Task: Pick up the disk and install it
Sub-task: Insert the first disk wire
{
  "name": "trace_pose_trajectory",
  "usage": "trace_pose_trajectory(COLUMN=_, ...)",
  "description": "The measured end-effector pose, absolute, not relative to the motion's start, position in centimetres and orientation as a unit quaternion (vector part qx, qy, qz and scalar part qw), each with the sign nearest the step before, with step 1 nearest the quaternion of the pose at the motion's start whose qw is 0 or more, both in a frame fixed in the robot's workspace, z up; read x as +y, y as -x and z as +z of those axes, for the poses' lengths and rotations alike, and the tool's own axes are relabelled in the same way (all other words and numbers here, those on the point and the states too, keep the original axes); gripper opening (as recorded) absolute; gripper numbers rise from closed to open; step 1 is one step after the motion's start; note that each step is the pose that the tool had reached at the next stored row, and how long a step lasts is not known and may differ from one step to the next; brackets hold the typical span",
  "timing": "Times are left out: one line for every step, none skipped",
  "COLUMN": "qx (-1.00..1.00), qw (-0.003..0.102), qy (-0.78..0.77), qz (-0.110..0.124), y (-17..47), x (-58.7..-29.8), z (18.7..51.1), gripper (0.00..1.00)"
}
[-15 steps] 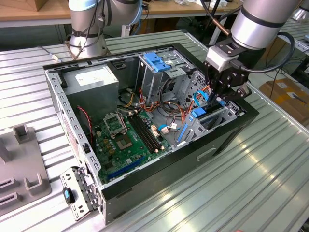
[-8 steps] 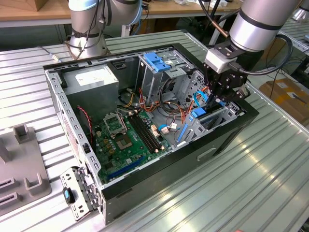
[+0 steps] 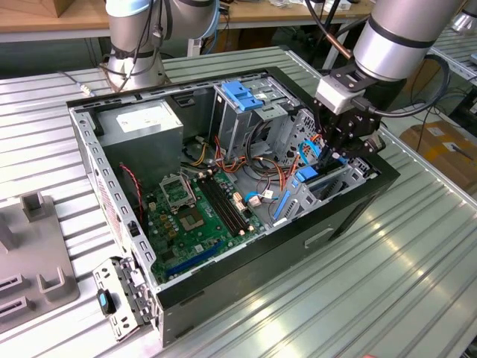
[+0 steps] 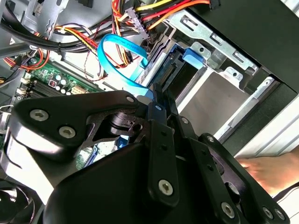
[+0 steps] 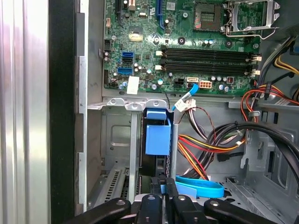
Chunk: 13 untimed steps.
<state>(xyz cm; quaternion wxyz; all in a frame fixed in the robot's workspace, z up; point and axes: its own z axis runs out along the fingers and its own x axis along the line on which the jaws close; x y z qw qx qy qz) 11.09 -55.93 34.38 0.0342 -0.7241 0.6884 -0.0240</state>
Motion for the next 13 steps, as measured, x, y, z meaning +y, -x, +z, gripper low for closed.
trace_pose_trajectory(qx=0.688, qw=0.034, qy=0.724, qz=-0.024, y=-11.09, x=-55.93, z=34.36, gripper=0.16)
trace_pose_trajectory(qx=0.688, qw=0.034, qy=0.724, qz=-0.024, y=-11.09, x=-55.93, z=34.36, gripper=0.16)
trace_pose_trajectory(qx=0.688, qw=0.034, qy=0.724, qz=-0.024, y=-11.09, x=-55.93, z=34.36, gripper=0.16)
trace_pose_trajectory(qx=0.688, qw=0.034, qy=0.724, qz=-0.024, y=-11.09, x=-55.93, z=34.36, gripper=0.16)
trace_pose_trajectory(qx=0.688, qw=0.035, qy=0.724, qz=-0.024, y=-11.09, x=-55.93, z=34.33, gripper=0.17)
trace_pose_trajectory(qx=0.688, qw=0.035, qy=0.724, qz=-0.024, y=-11.09, x=-55.93, z=34.33, gripper=0.17)
trace_pose_trajectory(qx=0.688, qw=0.035, qy=0.724, qz=-0.024, y=-11.09, x=-55.93, z=34.32, gripper=0.17)
trace_pose_trajectory(qx=0.688, qw=0.034, qy=0.724, qz=-0.024, y=-11.09, x=-55.93, z=34.34, gripper=0.23)
trace_pose_trajectory(qx=0.688, qw=0.034, qy=0.724, qz=-0.024, y=-11.09, x=-55.93, z=34.35, gripper=0.29)
trace_pose_trajectory(qx=0.688, qw=0.034, qy=0.724, qz=-0.024, y=-11.09, x=-55.93, z=34.35, gripper=0.29)
trace_pose_trajectory(qx=0.688, qw=0.034, qy=0.724, qz=-0.024, y=-11.09, x=-55.93, z=34.40, gripper=0.29)
trace_pose_trajectory(qx=0.688, qw=0.034, qy=0.724, qz=-0.024, y=-11.09, x=-55.93, z=34.54, gripper=0.29)
trace_pose_trajectory(qx=0.688, qw=0.034, qy=0.724, qz=-0.024, y=-11.09, x=-55.93, z=34.76, gripper=0.29)
